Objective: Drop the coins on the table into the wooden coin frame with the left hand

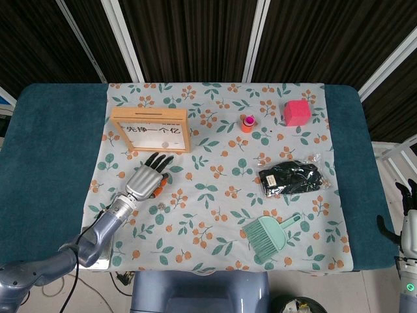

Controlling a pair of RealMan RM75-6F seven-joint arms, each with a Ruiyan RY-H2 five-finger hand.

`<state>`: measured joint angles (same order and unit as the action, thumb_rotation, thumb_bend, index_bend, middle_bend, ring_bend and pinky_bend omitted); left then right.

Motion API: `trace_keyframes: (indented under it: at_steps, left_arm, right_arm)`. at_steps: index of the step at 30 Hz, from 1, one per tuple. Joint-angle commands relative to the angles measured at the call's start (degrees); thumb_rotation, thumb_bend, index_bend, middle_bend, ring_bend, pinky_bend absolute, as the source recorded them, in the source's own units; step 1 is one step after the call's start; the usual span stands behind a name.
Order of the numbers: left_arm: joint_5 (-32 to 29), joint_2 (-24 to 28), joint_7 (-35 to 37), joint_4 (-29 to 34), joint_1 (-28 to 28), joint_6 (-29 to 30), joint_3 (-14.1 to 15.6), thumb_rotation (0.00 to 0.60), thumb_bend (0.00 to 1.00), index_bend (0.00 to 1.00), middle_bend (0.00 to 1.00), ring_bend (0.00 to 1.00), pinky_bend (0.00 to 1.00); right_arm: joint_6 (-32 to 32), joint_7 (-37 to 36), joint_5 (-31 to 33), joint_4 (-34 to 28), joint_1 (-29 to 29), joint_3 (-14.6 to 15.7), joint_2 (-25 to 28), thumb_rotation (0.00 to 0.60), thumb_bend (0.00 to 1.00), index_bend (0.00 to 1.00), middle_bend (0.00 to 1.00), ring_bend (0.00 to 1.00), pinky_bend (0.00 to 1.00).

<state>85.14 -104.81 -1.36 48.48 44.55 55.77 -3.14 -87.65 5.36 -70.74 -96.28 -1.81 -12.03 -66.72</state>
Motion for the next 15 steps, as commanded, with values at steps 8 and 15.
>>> trace_keyframes:
  at_steps: [8,15]
  left_arm:
    - [-1.4,1.7,-4.0,2.5,-0.4,-0.6,-0.6,0.600,0.48,0.63,0.02,0.00,0.00]
    - [-2.7,2.5,-5.3,3.6,-0.4,-1.6,-1.4,0.600,0.53,0.64,0.03,0.00,0.00]
  right_arm:
    - [0.3,0.0,1.0,-0.4,0.1,-0.3,0.2,0.600,0.39,0.17,0.07,0.03,0.00]
    - [0.3,0.2,1.2,-0.5,0.0,-0.3,0.2,0.600,0.40,0.17,0.07,0.03,0.00]
